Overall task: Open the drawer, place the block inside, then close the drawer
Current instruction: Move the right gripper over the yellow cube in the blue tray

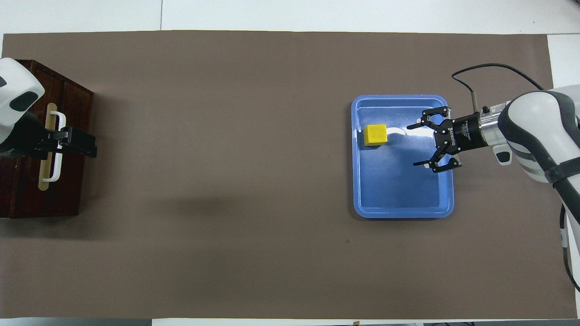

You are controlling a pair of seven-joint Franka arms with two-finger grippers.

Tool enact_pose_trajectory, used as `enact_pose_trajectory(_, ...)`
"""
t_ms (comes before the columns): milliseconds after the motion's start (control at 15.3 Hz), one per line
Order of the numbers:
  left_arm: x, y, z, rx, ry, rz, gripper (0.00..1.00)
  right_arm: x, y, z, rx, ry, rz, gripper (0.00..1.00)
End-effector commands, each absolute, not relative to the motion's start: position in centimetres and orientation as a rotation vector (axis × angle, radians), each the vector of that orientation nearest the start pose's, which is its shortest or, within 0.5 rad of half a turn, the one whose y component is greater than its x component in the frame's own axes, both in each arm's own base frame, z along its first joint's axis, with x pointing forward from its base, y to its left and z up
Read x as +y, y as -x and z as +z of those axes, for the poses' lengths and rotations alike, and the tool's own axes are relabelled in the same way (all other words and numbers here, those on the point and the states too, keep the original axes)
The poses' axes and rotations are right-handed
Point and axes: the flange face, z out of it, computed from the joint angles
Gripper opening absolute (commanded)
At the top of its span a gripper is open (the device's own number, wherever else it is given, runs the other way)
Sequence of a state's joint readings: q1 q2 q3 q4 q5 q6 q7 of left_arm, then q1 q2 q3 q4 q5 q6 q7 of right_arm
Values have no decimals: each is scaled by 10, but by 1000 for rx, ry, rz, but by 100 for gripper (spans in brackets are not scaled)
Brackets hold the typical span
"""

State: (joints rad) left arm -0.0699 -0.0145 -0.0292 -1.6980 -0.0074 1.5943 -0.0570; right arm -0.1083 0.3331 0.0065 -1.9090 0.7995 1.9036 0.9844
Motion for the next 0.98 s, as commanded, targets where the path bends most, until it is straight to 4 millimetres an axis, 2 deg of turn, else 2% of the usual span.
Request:
enact_pose_trajectory(0,-59,-541,584,61,3154,104,100,-3,-614,308,1729,1799,799,100)
enact_pose_trajectory(196,-78,-543,588,138,3144,38,100,9,-618,300,1737,1772,777,100)
enact_pose_trajectory(326,-82,-551,592,151,3145,-81,100,12,-620,300,1739,1774,761,100)
enact_pose_trajectory(457,-87,-552,592,178,3142,-106,100,12,-624,294,1742,1774,753,100)
enact_pose_trajectory(587,-106,-548,590,361,3094,-109,100,24,-630,292,1730,1778,744,100)
enact_pose_trajectory(783,-140,-542,598,492,3014,-128,100,25,-642,291,1714,1778,757,100)
enact_pose_trajectory(914,-145,-541,592,514,3008,-142,100,33,-646,289,1710,1780,766,100)
